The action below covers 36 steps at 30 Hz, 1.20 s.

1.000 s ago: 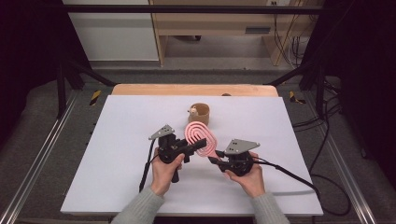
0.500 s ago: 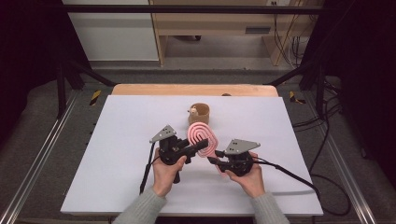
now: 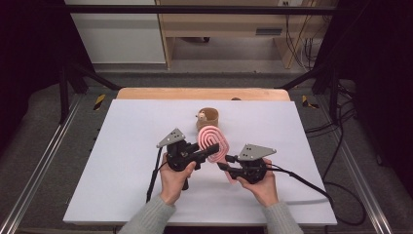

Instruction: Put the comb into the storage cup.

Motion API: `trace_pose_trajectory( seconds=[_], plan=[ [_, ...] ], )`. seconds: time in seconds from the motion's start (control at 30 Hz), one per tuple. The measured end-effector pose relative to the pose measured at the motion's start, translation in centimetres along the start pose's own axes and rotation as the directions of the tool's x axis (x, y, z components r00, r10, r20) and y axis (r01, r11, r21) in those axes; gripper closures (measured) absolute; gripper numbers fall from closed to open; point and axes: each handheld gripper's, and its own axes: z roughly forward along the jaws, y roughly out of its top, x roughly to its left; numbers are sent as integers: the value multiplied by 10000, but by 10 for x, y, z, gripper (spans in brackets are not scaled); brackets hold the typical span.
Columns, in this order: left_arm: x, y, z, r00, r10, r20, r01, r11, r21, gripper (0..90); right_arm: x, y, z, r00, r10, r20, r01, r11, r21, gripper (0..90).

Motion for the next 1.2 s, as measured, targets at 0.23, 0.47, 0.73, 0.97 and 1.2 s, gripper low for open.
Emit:
trace_pose_trajectory(
  seconds=[0.23,0.47,0.73,0.97,1.2],
  plan=[
    [-2,7,-2,9998,141,-166,-143,9998,-121,627,-1,3,-7,10000,93,-24,-94,9994,-338,587],
    [-3,17,-5,9968,556,-568,-567,9983,-168,627,-6,4,-15,9989,464,-80,-469,9951,-871,444],
    [1,27,-11,9890,1004,-1084,-1013,9948,-27,627,-22,-3,-27,9924,1096,568,-991,9816,-1631,192],
    [5,35,-16,9845,1168,-1310,-1180,9930,-20,626,-32,-14,-29,9838,1577,855,-1425,9765,-1616,72],
    [5,47,-21,9823,1229,-1411,-1262,9919,-150,626,-39,-22,-34,9744,2017,989,-1888,9739,-1258,35]
  ],
)
